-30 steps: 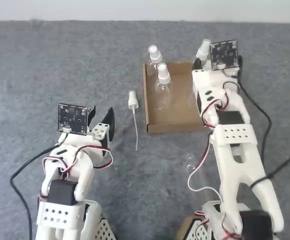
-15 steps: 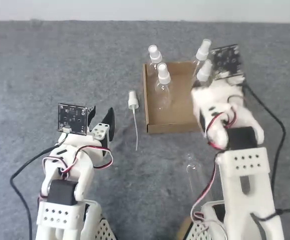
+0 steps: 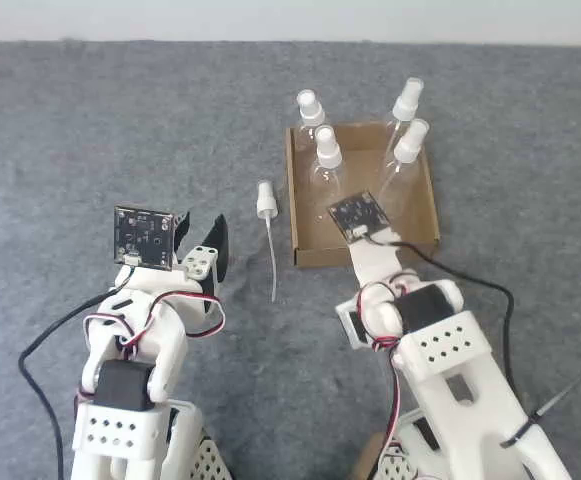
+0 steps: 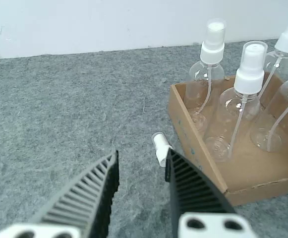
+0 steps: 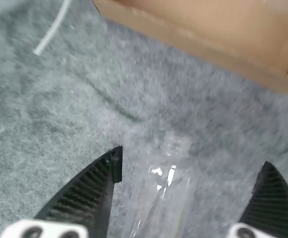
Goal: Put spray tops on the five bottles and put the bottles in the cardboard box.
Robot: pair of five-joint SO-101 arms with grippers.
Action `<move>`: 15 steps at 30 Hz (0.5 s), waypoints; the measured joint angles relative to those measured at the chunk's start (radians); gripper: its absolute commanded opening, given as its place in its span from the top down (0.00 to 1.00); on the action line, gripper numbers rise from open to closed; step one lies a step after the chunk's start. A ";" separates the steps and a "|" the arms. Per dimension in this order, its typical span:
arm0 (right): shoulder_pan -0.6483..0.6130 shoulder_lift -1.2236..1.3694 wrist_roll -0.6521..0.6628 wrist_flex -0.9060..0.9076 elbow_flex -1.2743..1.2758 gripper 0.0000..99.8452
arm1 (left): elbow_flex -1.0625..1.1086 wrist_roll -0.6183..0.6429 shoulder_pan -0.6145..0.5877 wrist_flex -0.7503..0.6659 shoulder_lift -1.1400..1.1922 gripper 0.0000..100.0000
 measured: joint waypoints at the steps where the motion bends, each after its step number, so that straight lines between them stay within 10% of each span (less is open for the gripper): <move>1: 0.000 0.000 -0.012 -0.006 0.029 0.65 | 0.000 0.000 0.000 0.000 0.000 0.86; 15: -0.008 0.000 -0.029 -0.021 0.204 0.65 | 0.000 0.000 -0.005 0.000 0.000 0.86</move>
